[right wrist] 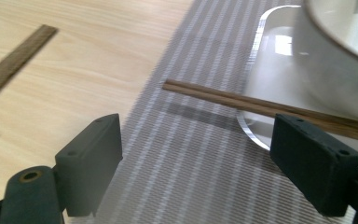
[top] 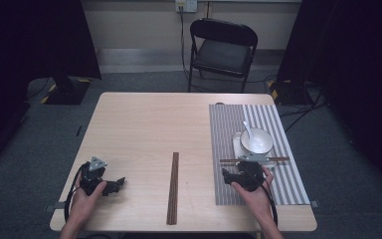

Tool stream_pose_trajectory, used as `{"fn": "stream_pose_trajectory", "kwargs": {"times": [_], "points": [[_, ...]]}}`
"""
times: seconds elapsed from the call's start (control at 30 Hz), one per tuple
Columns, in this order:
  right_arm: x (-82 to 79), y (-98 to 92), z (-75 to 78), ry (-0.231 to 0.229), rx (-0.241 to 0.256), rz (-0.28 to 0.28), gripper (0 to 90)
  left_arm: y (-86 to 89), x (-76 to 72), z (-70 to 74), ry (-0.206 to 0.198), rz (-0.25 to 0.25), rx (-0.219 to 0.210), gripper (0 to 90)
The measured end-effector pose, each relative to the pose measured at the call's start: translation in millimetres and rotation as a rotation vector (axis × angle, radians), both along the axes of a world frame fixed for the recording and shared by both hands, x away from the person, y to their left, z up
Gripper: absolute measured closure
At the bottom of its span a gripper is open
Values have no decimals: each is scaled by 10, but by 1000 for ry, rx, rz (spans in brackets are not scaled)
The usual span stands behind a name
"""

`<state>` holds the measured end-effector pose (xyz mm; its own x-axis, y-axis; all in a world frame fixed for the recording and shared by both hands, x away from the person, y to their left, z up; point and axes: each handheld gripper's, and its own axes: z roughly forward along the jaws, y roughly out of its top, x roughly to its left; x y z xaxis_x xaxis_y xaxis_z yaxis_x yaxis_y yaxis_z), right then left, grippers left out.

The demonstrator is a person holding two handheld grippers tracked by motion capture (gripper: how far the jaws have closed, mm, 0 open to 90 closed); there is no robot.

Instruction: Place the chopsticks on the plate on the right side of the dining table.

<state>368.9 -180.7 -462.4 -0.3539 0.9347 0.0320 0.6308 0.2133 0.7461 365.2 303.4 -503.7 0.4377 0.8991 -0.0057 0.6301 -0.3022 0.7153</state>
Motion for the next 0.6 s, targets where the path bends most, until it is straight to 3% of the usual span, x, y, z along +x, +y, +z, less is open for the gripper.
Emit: {"fn": "stream_pose_trajectory", "kwargs": {"times": [0.47,0.6], "points": [[-51,511,-97,48,-11,160,155,2,0,1,1,-1,2,0],[-43,590,-133,58,-19,172,156,0,0,0,0,0,0,0]]}}
